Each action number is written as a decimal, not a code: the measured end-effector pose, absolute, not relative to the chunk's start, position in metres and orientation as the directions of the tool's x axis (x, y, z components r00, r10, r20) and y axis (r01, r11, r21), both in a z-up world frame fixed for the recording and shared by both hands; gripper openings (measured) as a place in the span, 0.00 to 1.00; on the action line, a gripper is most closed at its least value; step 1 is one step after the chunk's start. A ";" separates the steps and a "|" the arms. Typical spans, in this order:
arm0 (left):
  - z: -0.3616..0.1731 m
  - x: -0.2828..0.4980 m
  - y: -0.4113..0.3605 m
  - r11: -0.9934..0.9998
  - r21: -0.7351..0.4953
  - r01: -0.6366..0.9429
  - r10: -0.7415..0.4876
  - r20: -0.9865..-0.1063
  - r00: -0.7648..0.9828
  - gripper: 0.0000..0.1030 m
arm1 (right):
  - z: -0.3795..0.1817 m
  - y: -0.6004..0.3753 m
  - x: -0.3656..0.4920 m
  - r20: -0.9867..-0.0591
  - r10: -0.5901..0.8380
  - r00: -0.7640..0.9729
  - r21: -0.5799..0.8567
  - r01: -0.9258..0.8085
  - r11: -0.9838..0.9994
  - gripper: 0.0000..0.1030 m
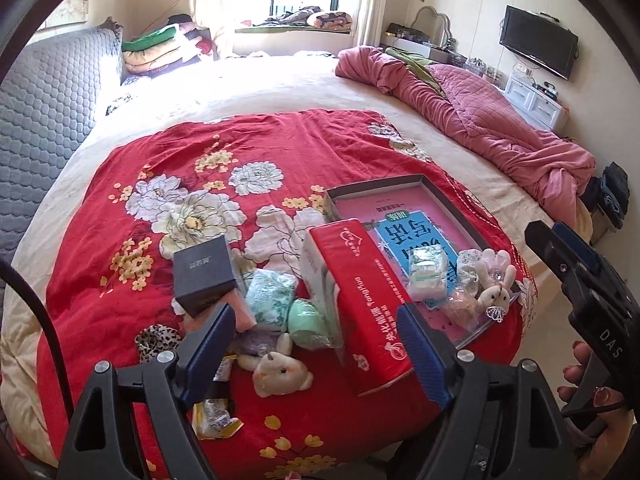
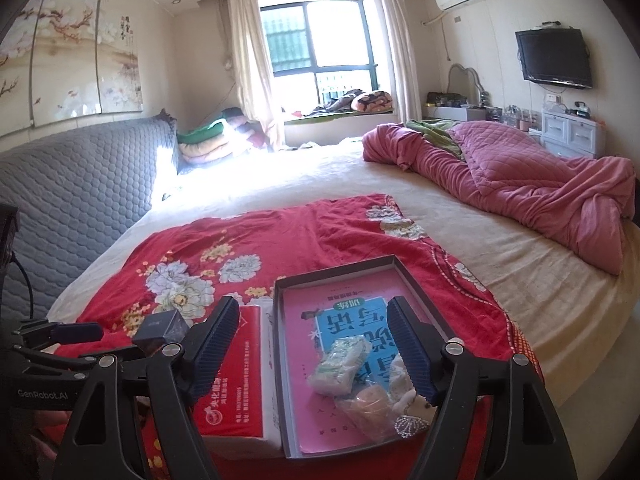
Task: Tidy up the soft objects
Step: 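Move both open tools over the pile of soft items on the bedspread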
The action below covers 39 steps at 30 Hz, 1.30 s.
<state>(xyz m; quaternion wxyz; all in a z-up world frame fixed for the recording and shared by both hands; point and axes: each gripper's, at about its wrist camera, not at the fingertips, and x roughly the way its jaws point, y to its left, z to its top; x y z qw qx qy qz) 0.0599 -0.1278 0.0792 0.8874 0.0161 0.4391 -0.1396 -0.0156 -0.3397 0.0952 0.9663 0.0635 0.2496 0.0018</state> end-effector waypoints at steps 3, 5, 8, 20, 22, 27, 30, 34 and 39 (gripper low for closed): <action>0.083 0.060 -0.106 0.971 -0.091 0.220 -0.207 -0.774 0.598 0.80 | 0.099 -0.329 -0.015 -0.482 0.044 0.875 0.106 0.009 0.994 0.75; 0.084 0.061 -0.092 0.977 -0.096 0.191 -0.194 -0.774 0.602 0.80 | 0.100 -0.320 -0.014 -0.486 0.052 0.872 0.093 -0.008 0.996 0.75; 0.084 0.063 -0.072 0.981 -0.112 0.159 -0.186 -0.773 0.607 0.80 | 0.100 -0.310 -0.013 -0.488 0.068 0.870 0.078 -0.034 0.996 0.75; 0.079 0.057 0.005 0.990 -0.142 0.019 -0.124 -0.783 0.609 0.80 | 0.099 -0.260 -0.014 -0.512 0.145 0.847 0.010 -0.163 0.987 0.76; 0.075 0.054 0.016 0.990 -0.139 0.001 -0.111 -0.786 0.609 0.80 | 0.098 -0.251 -0.013 -0.519 0.155 0.841 0.002 -0.180 0.984 0.76; 0.065 0.049 0.033 0.990 -0.140 -0.022 -0.100 -0.801 0.590 0.80 | 0.093 -0.230 -0.011 -0.535 0.182 0.825 -0.014 -0.224 0.975 0.76; 0.057 0.045 0.040 0.990 -0.139 -0.027 -0.098 -0.808 0.582 0.80 | 0.088 -0.218 -0.009 -0.547 0.199 0.813 -0.016 -0.247 0.969 0.76; 0.044 0.040 0.045 0.987 -0.160 -0.021 -0.122 -0.824 0.553 0.80 | 0.078 -0.203 -0.006 -0.566 0.217 0.796 -0.021 -0.276 0.961 0.76; 0.026 0.038 0.052 0.987 -0.156 -0.032 -0.117 -0.846 0.521 0.80 | 0.065 -0.184 -0.004 -0.596 0.233 0.768 -0.036 -0.316 0.948 0.76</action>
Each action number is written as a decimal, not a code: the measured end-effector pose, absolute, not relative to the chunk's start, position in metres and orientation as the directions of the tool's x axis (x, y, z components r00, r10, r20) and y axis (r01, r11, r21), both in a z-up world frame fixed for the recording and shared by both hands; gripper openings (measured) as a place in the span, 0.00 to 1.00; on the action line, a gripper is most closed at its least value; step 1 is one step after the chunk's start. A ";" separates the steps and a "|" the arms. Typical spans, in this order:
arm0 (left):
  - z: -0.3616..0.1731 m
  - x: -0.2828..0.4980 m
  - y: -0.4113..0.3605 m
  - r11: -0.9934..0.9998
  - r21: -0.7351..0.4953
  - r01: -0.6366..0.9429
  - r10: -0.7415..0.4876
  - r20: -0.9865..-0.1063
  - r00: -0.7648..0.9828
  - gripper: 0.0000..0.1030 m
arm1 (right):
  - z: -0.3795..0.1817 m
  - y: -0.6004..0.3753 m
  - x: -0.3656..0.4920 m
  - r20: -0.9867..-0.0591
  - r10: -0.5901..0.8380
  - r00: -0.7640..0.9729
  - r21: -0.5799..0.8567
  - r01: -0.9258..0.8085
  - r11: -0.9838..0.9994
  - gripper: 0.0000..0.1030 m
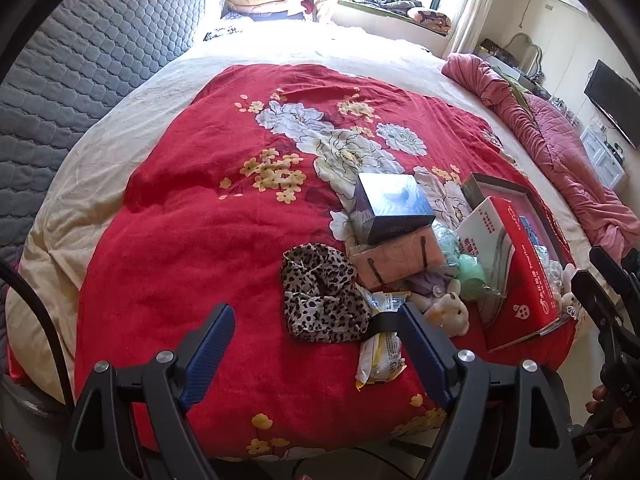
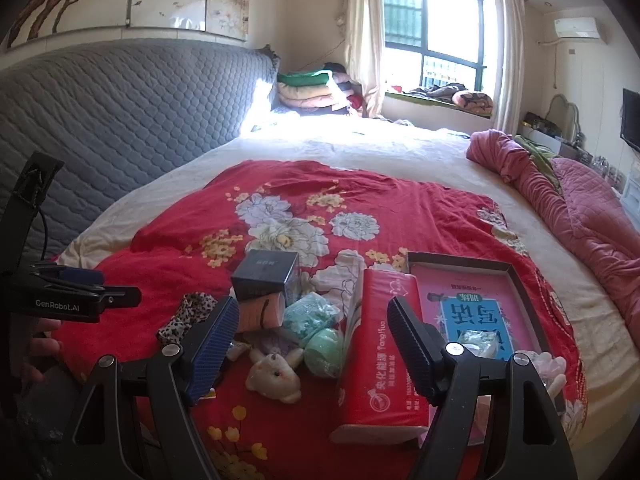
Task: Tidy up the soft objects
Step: 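Move both open tools over the pile of soft items on the bedspread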
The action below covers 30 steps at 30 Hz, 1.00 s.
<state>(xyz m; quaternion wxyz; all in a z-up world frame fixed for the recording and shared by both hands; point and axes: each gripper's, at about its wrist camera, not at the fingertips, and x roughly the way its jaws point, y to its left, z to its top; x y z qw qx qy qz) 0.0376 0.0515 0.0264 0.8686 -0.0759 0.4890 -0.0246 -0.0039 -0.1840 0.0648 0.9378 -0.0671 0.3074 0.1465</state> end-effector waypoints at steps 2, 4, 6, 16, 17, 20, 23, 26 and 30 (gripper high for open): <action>0.022 0.036 0.054 0.986 -0.162 -0.027 -0.125 -0.848 0.514 0.80 | 0.061 -0.178 -0.003 -0.605 0.244 0.758 -0.038 -0.334 0.942 0.76; 0.017 0.035 0.055 0.987 -0.159 -0.028 -0.123 -0.854 0.505 0.80 | 0.057 -0.173 -0.003 -0.614 0.250 0.749 -0.040 -0.346 0.937 0.76; 0.011 0.035 0.056 0.988 -0.151 -0.036 -0.114 -0.862 0.493 0.80 | 0.052 -0.170 -0.003 -0.623 0.255 0.740 -0.039 -0.354 0.934 0.76; -0.009 0.037 0.060 0.987 -0.151 -0.052 -0.111 -0.883 0.456 0.80 | 0.024 -0.145 -0.005 -0.684 0.285 0.672 -0.039 -0.424 0.905 0.76; -0.011 0.037 0.059 0.987 -0.151 -0.049 -0.113 -0.885 0.452 0.80 | 0.020 -0.143 -0.005 -0.690 0.284 0.666 -0.039 -0.425 0.904 0.76; -0.014 0.037 0.055 0.986 -0.165 -0.035 -0.133 -0.886 0.445 0.80 | 0.007 -0.142 -0.001 -0.712 0.268 0.650 -0.046 -0.424 0.905 0.76; -0.020 0.038 0.046 0.982 -0.191 -0.006 -0.170 -0.889 0.426 0.80 | -0.004 -0.142 0.003 -0.733 0.239 0.637 -0.060 -0.410 0.910 0.76; -0.030 0.040 0.036 0.977 -0.212 0.022 -0.204 -0.897 0.393 0.80 | -0.015 -0.141 0.007 -0.756 0.208 0.621 -0.086 -0.408 0.909 0.76; -0.043 0.044 0.024 0.977 -0.211 0.034 -0.209 -0.910 0.357 0.80 | -0.023 -0.142 0.010 -0.776 0.185 0.603 -0.104 -0.411 0.906 0.76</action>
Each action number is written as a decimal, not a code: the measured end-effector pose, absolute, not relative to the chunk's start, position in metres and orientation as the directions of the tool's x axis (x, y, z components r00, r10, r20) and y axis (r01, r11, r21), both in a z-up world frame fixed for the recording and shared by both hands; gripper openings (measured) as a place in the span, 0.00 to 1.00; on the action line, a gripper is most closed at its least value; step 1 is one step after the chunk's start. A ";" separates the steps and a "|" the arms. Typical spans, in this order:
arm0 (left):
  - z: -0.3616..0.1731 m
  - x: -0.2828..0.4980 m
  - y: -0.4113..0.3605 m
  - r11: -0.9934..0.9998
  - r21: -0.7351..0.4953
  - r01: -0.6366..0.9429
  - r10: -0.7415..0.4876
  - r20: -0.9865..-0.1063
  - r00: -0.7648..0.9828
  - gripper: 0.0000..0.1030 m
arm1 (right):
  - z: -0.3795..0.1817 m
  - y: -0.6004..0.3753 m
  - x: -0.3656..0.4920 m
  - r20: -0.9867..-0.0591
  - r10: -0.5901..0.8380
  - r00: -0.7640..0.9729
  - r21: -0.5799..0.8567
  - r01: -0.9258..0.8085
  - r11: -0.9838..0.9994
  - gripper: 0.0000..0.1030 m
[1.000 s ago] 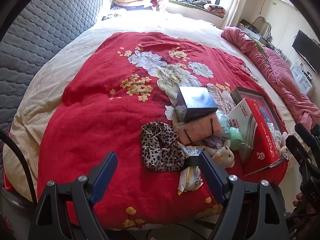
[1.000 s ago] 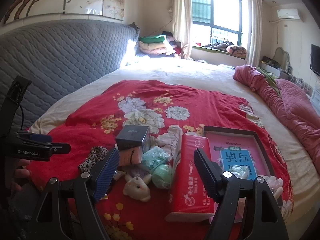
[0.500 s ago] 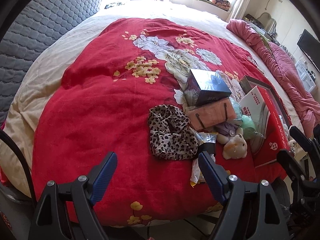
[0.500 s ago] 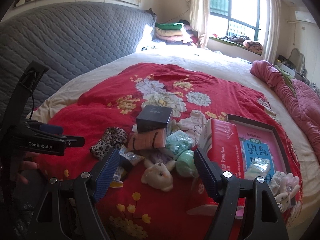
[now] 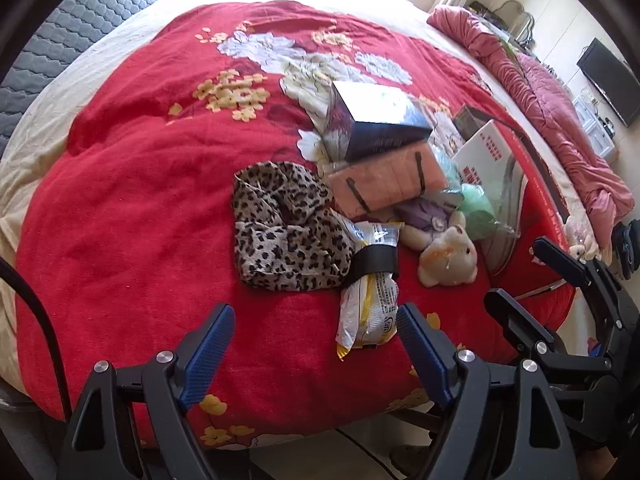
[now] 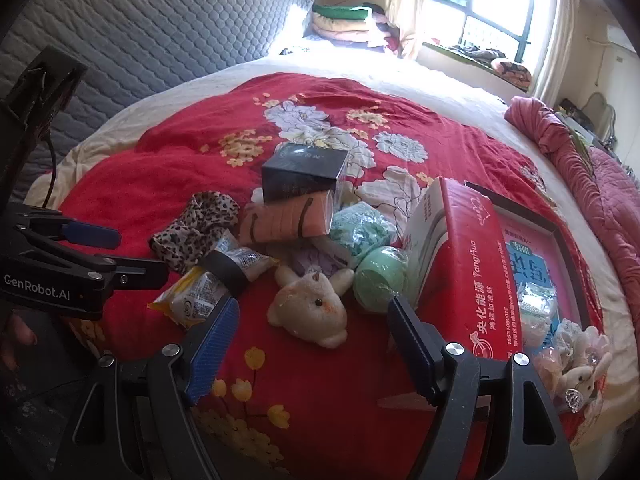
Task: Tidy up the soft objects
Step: 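Move both open tools over the pile of soft items on the bedspread, then grasp the yellow-and-white snack bag with the left tool while the right tool grasps the cream teddy bear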
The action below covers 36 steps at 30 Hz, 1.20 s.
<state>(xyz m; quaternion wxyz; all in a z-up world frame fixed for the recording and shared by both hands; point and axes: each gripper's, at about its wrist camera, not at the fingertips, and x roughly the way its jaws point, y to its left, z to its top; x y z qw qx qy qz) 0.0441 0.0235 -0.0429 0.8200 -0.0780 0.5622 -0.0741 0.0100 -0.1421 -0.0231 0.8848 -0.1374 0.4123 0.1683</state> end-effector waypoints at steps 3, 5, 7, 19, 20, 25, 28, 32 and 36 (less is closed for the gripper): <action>-0.052 0.048 0.017 0.973 -0.227 0.036 -0.226 -0.916 0.331 0.80 | -0.028 -0.142 0.013 -0.788 0.176 0.590 -0.110 -0.416 0.903 0.76; -0.057 0.051 0.015 0.970 -0.242 0.036 -0.241 -0.919 0.312 0.80 | -0.033 -0.139 0.015 -0.798 0.164 0.580 -0.123 -0.422 0.898 0.76; -0.061 0.053 0.013 0.965 -0.261 0.036 -0.260 -0.919 0.296 0.80 | -0.038 -0.137 0.016 -0.805 0.156 0.572 -0.130 -0.427 0.895 0.76; -0.084 0.075 0.007 0.945 -0.326 -0.009 -0.317 -0.924 0.214 0.61 | -0.061 -0.115 0.026 -0.804 0.105 0.585 -0.227 -0.466 0.855 0.76; -0.085 0.076 0.006 0.947 -0.321 -0.006 -0.313 -0.926 0.209 0.59 | -0.064 -0.112 0.027 -0.807 0.101 0.581 -0.235 -0.473 0.849 0.76; -0.087 0.079 0.005 0.942 -0.334 0.015 -0.330 -0.920 0.210 0.39 | -0.078 -0.103 0.035 -0.817 0.062 0.573 -0.281 -0.491 0.824 0.75; -0.089 0.079 0.011 0.927 -0.375 0.023 -0.372 -0.905 0.207 0.37 | -0.087 -0.101 0.041 -0.820 0.050 0.570 -0.298 -0.501 0.813 0.76; -0.092 0.075 0.018 0.911 -0.411 0.031 -0.408 -0.889 0.206 0.37 | -0.093 -0.102 0.049 -0.820 0.077 0.567 -0.271 -0.504 0.820 0.71; -0.090 0.071 0.022 0.902 -0.431 0.038 -0.429 -0.880 0.201 0.36 | -0.095 -0.112 0.059 -0.823 0.104 0.558 -0.219 -0.482 0.849 0.58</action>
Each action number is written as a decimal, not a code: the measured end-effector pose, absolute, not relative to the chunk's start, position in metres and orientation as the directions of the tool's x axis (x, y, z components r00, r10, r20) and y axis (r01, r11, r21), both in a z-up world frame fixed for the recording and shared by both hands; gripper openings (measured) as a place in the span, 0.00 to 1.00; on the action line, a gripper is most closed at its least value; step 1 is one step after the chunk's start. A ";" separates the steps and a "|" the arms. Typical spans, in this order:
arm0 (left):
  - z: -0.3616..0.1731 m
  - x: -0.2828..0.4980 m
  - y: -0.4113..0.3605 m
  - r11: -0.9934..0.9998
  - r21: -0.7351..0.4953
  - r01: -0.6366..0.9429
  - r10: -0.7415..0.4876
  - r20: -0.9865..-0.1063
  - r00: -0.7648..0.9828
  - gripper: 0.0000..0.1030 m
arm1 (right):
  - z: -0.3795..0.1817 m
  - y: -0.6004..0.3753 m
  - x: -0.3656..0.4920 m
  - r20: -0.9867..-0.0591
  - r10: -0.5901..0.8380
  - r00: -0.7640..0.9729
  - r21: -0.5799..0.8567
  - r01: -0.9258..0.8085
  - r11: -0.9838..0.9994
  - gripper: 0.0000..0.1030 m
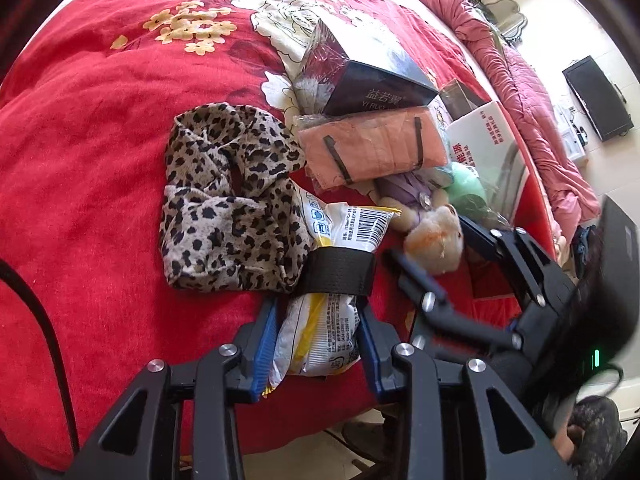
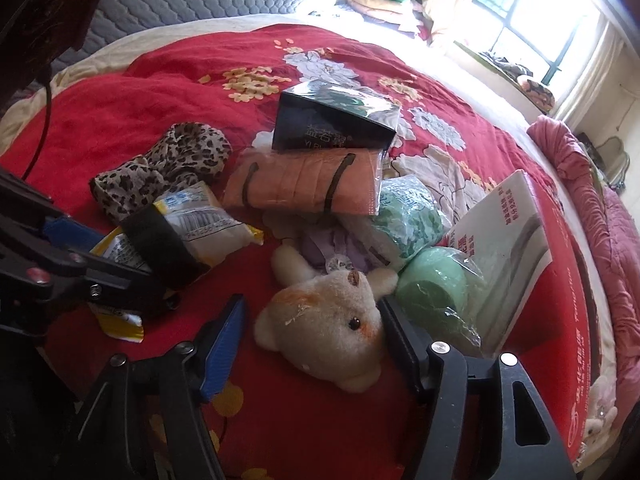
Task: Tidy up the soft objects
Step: 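Grasp the yellow-and-white snack bag with the left tool while the right tool grasps the cream teddy bear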
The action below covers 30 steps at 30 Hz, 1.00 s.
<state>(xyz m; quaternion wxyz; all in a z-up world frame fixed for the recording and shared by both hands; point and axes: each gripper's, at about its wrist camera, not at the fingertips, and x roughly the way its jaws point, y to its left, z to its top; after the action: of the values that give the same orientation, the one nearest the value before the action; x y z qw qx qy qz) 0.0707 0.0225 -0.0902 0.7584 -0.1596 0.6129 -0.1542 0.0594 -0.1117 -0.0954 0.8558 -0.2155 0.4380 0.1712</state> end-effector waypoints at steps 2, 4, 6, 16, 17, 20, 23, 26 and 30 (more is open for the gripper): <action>-0.088 0.067 0.023 0.900 -0.433 0.056 -0.435 -0.879 0.197 0.36 | -0.093 -0.114 0.059 -0.823 0.126 0.555 -0.200 -0.489 0.849 0.54; -0.084 0.064 0.024 0.900 -0.429 0.079 -0.436 -0.877 0.199 0.36 | -0.087 -0.116 0.056 -0.820 0.151 0.552 -0.178 -0.497 0.849 0.52; -0.082 0.061 0.024 0.900 -0.429 0.081 -0.436 -0.877 0.201 0.36 | -0.081 -0.119 0.050 -0.820 0.193 0.538 -0.137 -0.513 0.848 0.52; -0.080 0.051 0.016 0.912 -0.397 0.101 -0.410 -0.894 0.183 0.37 | -0.072 -0.129 0.038 -0.837 0.275 0.474 -0.012 -0.517 0.856 0.52; -0.081 0.050 0.015 0.915 -0.390 0.102 -0.403 -0.896 0.185 0.37 | -0.072 -0.128 0.036 -0.837 0.275 0.473 -0.013 -0.520 0.854 0.52; -0.084 0.046 0.013 0.920 -0.378 0.105 -0.391 -0.901 0.187 0.37 | -0.072 -0.130 0.035 -0.838 0.278 0.470 -0.008 -0.520 0.854 0.52; -0.083 0.046 0.009 0.922 -0.372 0.107 -0.386 -0.899 0.208 0.36 | -0.066 -0.134 0.031 -0.823 0.292 0.487 -0.003 -0.518 0.856 0.51; -0.076 0.044 0.008 0.921 -0.371 0.117 -0.389 -0.887 0.250 0.34 | -0.054 -0.138 0.024 -0.791 0.313 0.526 -0.006 -0.518 0.855 0.51; -0.061 0.040 0.005 0.917 -0.374 0.137 -0.398 -0.864 0.308 0.34 | -0.037 -0.149 0.019 -0.746 0.338 0.574 0.008 -0.499 0.867 0.51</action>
<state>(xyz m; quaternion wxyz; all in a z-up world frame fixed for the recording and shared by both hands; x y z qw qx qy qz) 0.0405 0.0049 -0.0612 0.8003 -0.1157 0.5641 -0.1671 0.0190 -0.1491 -0.0370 0.8811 -0.1019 0.3961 0.2374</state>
